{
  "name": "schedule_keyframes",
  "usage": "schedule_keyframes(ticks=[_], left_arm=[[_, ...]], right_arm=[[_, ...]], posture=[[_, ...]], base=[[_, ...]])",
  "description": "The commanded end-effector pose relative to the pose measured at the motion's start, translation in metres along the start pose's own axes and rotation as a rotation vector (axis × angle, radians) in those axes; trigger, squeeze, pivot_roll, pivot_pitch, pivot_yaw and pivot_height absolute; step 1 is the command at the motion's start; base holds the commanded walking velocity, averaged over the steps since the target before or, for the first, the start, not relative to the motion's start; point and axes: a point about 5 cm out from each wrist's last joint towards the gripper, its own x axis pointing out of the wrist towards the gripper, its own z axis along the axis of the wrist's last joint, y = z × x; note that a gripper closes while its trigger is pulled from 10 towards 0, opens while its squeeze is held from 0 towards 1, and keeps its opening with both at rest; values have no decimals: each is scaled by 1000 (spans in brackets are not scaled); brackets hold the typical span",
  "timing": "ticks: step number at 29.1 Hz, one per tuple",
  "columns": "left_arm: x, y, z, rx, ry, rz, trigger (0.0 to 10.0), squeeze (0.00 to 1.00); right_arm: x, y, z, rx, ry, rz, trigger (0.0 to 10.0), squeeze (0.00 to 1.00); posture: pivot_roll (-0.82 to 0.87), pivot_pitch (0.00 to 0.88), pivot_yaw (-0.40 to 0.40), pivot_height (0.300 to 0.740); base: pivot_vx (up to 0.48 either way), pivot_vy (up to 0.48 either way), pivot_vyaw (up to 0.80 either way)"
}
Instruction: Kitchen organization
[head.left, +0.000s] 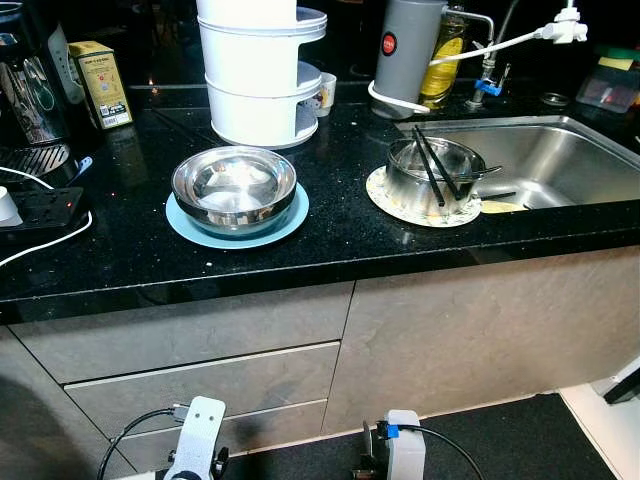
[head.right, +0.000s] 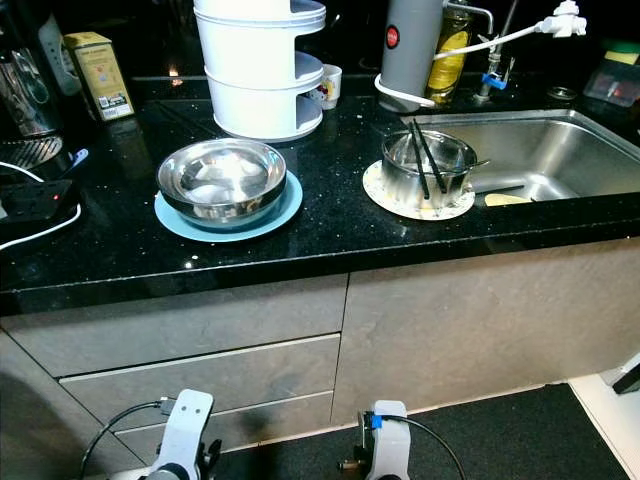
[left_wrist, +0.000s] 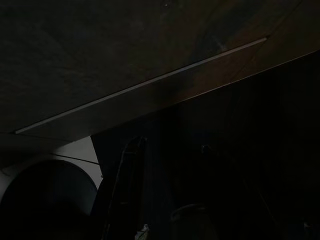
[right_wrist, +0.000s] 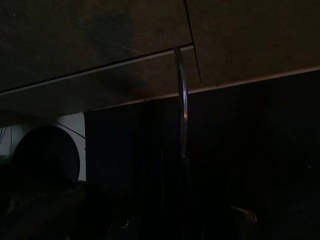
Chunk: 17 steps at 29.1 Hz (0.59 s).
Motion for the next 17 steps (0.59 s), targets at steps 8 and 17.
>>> schedule_keyframes(ticks=[8,17], left_arm=[[-2,2,-5,-6,25,10,10000,0],[-3,1,-11,-15,64,21,10000,0]], right_arm=[[-9,-17,-15,18,48,-50,10000,0],[-10,-24,-9,8,30,-73,10000,0]], posture=[[6,131,-47,740],[-10,149,-37,740]], base=[[0,0,232],[0,0,800]])
